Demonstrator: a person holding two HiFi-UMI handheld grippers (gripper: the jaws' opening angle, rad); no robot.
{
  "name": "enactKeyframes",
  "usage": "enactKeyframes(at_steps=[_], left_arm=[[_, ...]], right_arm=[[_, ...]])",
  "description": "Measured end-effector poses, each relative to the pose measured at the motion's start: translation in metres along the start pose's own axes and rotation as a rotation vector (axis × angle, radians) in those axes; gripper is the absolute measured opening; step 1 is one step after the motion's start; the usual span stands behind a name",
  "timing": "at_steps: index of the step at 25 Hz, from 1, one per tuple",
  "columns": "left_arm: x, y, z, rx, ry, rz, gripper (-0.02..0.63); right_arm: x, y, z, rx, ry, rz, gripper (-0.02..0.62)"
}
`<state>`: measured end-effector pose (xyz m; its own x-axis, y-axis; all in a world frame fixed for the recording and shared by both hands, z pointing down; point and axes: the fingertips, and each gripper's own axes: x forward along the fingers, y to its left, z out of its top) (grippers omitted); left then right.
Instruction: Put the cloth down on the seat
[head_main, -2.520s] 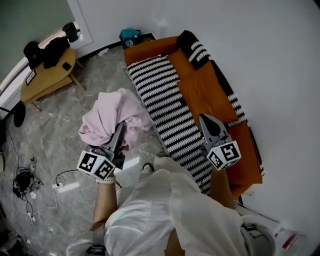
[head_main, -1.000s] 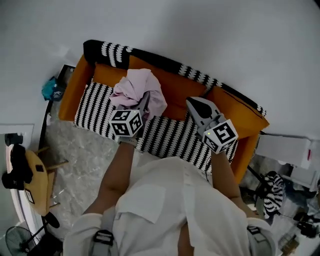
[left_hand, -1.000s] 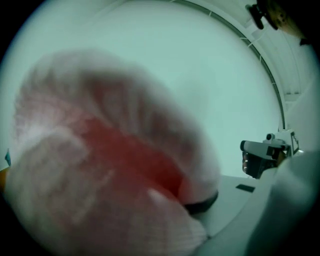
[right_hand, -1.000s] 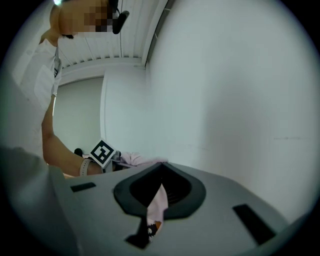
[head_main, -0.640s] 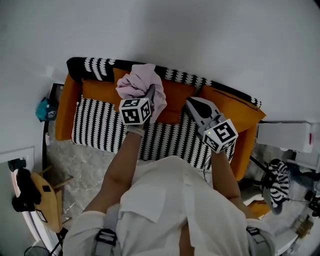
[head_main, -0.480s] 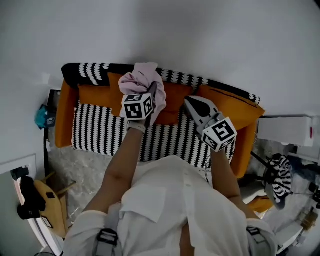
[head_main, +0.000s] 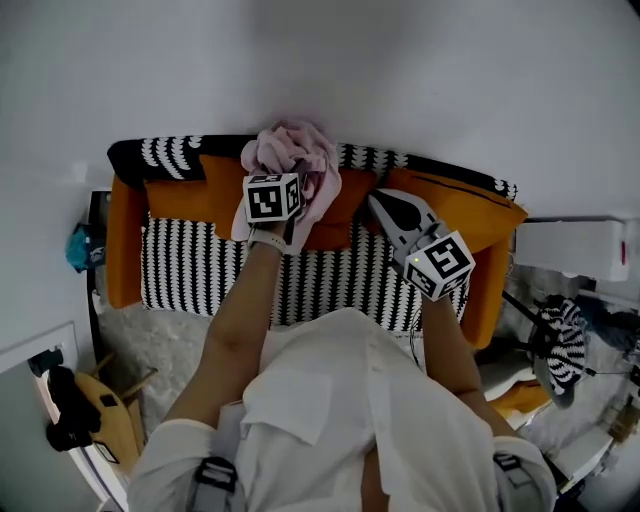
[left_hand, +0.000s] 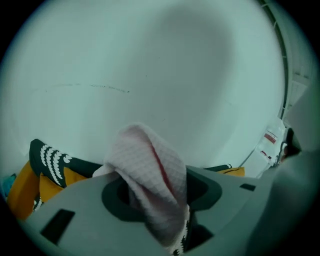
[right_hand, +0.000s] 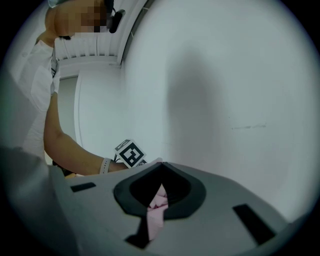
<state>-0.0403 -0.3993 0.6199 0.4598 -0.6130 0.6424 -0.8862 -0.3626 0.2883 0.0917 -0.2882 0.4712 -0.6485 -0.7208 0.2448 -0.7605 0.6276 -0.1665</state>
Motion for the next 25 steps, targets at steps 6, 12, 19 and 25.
enactKeyframes(at_steps=[6,12,19,25], left_arm=[[-0.015,0.007,-0.001,0.038,-0.003,0.035,0.213],[-0.042,0.008,-0.011,0.144,0.05,0.087,0.232],[-0.075,0.007,-0.028,0.196,0.115,0.119,0.256],[-0.105,0.007,-0.022,0.241,0.101,0.136,0.255]], right_arm=[[0.004,0.002,0.003,0.001,-0.009,0.014,0.011],[-0.002,0.011,0.005,-0.004,-0.021,0.026,0.011],[-0.01,0.025,0.013,-0.014,-0.048,0.049,0.011],[-0.018,0.038,0.017,-0.023,-0.067,0.07,0.011]])
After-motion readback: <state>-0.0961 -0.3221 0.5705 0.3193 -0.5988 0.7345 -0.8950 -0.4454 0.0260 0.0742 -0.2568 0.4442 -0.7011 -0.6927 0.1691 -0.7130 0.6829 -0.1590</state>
